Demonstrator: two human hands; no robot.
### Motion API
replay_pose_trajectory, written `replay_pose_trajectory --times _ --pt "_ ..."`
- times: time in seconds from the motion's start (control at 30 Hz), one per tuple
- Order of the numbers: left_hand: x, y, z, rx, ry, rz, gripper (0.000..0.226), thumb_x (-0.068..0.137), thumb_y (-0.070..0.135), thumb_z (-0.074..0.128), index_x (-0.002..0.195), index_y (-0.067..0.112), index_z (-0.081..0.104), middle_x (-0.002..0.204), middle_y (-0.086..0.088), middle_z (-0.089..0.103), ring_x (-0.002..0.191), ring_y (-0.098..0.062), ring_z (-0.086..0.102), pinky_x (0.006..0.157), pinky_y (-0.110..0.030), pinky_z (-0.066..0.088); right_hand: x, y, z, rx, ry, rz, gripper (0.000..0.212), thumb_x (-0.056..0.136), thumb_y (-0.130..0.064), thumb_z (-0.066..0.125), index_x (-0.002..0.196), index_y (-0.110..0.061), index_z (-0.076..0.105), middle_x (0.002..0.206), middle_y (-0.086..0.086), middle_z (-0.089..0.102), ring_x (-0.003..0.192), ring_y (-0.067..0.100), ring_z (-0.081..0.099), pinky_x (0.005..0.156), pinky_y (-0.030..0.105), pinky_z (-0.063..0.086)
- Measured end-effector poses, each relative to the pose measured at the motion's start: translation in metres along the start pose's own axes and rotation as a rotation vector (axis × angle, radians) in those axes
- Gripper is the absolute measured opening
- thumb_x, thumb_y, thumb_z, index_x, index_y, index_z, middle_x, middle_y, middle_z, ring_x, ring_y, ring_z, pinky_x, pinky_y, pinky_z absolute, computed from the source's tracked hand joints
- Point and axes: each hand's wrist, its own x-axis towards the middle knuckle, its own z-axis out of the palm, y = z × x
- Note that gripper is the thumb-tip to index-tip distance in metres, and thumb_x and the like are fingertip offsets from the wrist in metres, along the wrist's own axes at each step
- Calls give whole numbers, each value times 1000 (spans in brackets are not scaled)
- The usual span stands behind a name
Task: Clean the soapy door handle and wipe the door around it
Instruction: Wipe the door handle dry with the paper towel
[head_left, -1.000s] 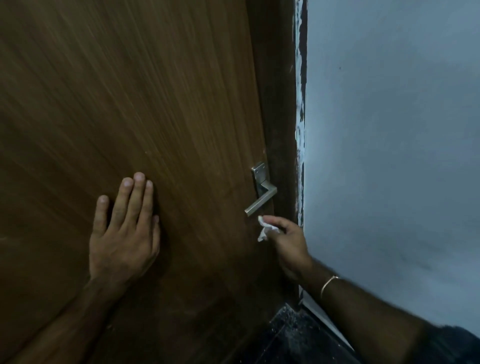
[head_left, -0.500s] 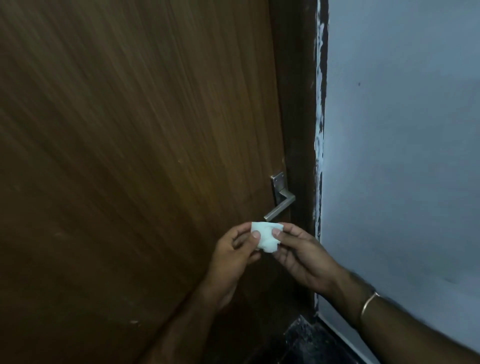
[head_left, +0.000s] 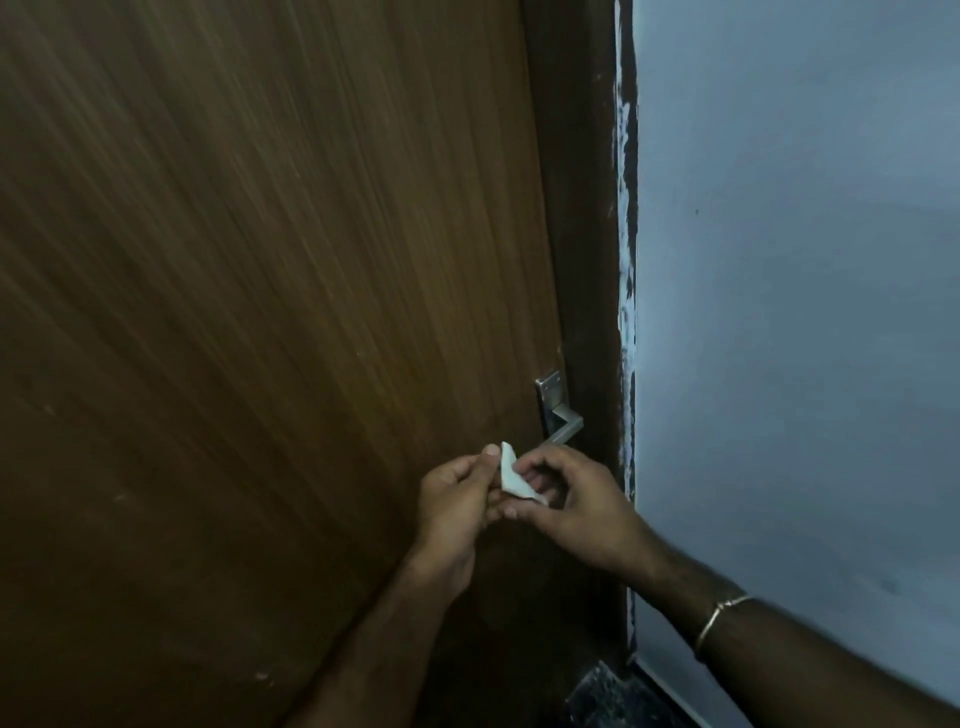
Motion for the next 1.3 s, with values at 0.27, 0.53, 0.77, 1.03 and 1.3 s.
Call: replay_pose_trajectory --times 0.27,0.53,0.77,1.03,1.3 --pt "0 6 -7 51 -46 9 13 93 14 71 105 17 77 97 0 82 91 -10 79 73 -22 61 1 -8 -7 141 38 83 15 94 -26 64 100 -27 78 93 -15 76 90 0 71 78 18 55" --pt "-2 10 -13 212 -321 122 29 81 15 84 108 25 80 111 -1 80 106 -14 75 82 -22 60 7 -23 -15 874 -82 534 45 71 -21 78 107 5 69 91 17 71 79 19 69 74 29 60" --pt "2 6 -16 295 -176 204 15 90 12 77 89 27 80 91 -6 80 83 -15 78 68 -22 59 16 -25 -28 910 -144 653 38 74 -26 77 99 2 69 75 9 67 60 11 65 55 20 58" --pt "5 15 -23 12 -97 62 16 95 1 66 106 12 73 93 -9 80 84 -19 78 72 -34 62 20 -23 -42 832 -165 616 39 82 -20 72 110 6 69 97 19 73 79 21 70 68 28 61" --pt "3 21 -17 202 -31 245 16 101 9 62 105 22 69 98 -9 73 87 -19 73 64 -31 61 10 -33 -33 749 -201 544 33 88 -16 71 117 -5 62 105 13 72 87 20 73 69 30 58"
